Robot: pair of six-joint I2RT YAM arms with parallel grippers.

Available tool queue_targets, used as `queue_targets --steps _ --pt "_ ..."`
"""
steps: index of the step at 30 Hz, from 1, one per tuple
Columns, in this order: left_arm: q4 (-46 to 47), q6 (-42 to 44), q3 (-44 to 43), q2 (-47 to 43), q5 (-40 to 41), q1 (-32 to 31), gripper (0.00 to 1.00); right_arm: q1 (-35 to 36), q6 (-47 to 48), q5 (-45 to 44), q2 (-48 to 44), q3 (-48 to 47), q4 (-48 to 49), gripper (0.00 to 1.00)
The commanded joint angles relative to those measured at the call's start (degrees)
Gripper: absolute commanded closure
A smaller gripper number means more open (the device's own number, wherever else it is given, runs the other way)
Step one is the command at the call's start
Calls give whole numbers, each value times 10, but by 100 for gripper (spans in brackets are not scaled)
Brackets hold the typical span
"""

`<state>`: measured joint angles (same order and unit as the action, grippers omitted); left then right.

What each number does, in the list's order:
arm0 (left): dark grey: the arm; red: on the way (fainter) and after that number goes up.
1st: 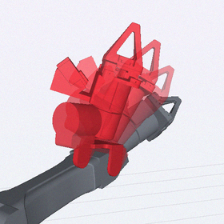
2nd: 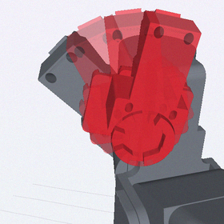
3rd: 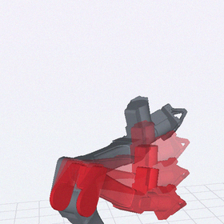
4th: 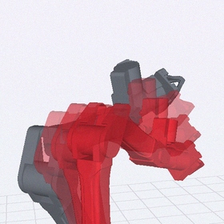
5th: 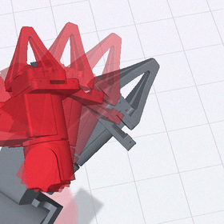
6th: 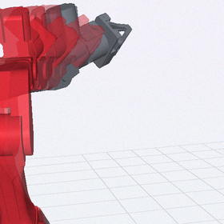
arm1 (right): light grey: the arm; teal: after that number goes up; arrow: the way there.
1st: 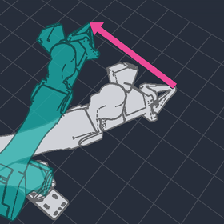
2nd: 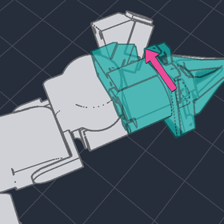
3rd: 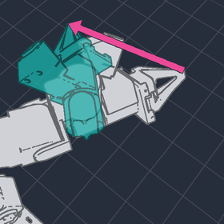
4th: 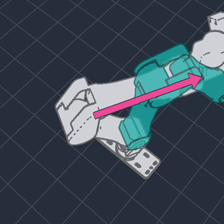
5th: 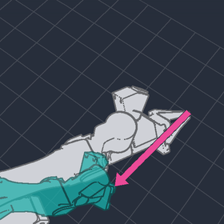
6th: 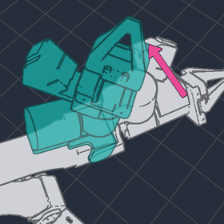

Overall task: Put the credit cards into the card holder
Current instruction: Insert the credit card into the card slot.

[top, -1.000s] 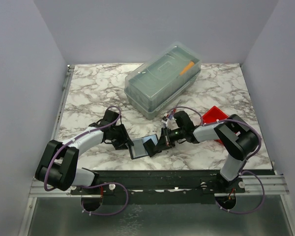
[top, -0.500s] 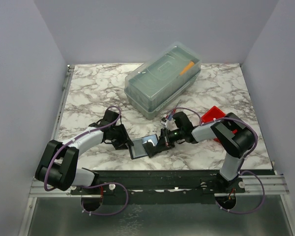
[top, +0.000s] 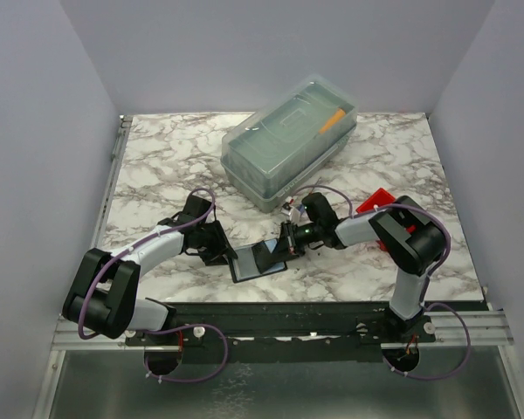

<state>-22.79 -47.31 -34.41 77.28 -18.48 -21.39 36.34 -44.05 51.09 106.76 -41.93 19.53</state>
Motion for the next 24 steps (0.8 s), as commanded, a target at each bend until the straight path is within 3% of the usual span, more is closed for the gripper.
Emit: queue_targets --steps 1,13,20,24 --pt "2 11 8 3 13 2 57 4 4 -7 20 -13 22 100" --pt "8 7 12 -4 2 2 58 14 -26 -5 46 -13 80 100" --pt "10 1 16 -18 -3 2 59 53 -57 -54 37 -7 102 99" --pt "10 0 17 -27 -2 2 60 54 -43 -111 13 -7 53 88"
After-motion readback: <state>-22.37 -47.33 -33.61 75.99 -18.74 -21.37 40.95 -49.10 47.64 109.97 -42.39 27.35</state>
